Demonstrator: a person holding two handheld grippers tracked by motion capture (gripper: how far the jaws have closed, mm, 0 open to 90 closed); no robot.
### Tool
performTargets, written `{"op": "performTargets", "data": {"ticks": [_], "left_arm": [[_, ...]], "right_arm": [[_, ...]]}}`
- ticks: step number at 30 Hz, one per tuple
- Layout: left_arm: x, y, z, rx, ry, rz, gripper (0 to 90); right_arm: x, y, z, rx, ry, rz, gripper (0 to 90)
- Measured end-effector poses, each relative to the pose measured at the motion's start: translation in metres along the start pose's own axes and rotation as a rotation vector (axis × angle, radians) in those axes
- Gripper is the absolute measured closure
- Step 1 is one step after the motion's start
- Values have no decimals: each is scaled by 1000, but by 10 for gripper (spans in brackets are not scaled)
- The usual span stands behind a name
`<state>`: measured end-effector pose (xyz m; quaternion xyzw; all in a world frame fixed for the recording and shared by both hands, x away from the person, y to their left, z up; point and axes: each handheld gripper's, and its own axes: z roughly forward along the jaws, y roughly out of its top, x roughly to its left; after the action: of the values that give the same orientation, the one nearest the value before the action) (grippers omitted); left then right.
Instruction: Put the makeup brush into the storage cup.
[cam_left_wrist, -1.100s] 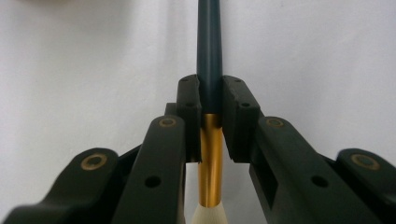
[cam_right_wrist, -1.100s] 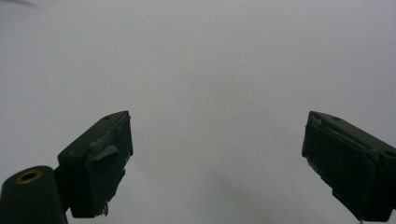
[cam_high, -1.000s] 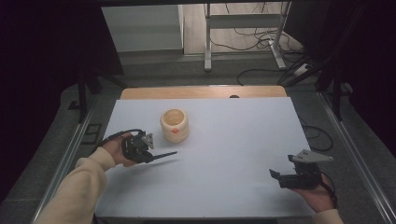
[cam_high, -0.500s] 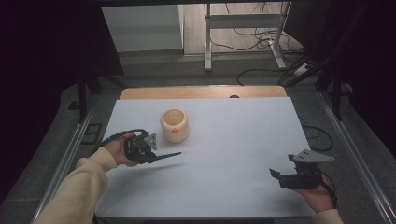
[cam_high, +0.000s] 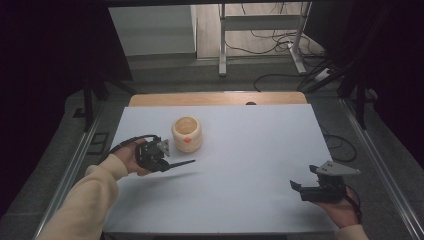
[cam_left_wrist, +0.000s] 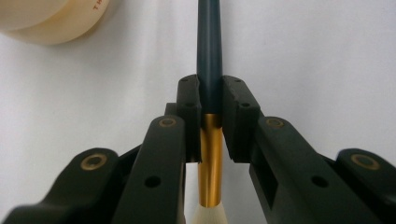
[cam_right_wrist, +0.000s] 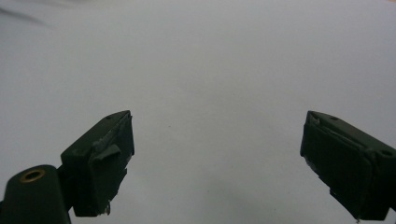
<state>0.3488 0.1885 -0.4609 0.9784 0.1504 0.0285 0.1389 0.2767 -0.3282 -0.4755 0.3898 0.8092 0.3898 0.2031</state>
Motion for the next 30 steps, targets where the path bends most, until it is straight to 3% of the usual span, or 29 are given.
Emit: {"op": "performTargets", "data": {"ticks": [7,11,20,25,30], "left_arm": [[-2,12,-3,-1,6,28,788],[-3,13,-7,-3,7,19,788],[-22,16,-13,-18,32,-6,788],[-31,21,-16,-32,37,15,788],[-30,27,-23,-46,36,24,788]], "right_arm": [[0,0,-3,-9,-7,2,102],[0,3,0,-15,0,0,102],[10,15,4,-28,30,-50,102],[12,20,12,-29,54,-68,102],[12,23,18,-29,67,-69,102]]}}
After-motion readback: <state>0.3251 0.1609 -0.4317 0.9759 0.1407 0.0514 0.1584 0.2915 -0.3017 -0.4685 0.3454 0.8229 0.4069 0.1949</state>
